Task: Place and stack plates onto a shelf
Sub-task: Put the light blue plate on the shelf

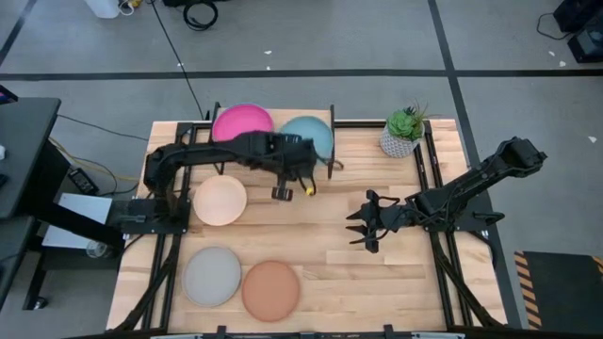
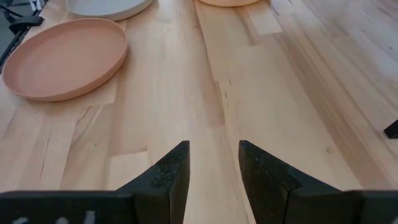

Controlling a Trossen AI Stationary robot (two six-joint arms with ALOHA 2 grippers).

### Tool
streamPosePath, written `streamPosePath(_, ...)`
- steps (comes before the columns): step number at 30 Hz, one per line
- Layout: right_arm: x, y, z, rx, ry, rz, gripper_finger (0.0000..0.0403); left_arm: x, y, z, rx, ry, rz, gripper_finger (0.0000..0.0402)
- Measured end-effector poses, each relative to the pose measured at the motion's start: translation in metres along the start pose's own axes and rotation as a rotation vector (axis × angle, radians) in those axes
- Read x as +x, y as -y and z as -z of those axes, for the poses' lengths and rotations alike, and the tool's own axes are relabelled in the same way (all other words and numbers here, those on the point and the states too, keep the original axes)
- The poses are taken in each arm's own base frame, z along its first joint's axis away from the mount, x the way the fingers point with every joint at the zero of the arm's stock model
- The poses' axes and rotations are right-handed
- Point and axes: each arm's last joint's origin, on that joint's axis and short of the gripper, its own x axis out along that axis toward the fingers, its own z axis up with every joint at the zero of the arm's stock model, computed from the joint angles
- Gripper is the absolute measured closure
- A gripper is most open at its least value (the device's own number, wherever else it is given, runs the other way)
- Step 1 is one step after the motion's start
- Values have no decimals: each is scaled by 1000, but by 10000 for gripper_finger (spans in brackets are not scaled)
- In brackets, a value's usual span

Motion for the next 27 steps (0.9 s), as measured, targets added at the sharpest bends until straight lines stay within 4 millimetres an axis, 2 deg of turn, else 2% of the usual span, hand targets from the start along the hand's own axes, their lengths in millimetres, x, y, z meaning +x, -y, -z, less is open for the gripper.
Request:
streamPosePath(7, -2, -5, 1, 0, 11, 11, 259, 8, -27, 9, -51, 31, 49, 389)
streamPosePath(14, -3, -8, 2, 2, 14, 8, 259, 11, -42, 13, -74, 57, 45, 389)
streamPosePath(27, -4, -8, 3, 9, 17, 10, 259, 13, -45, 19, -95, 40, 103, 389)
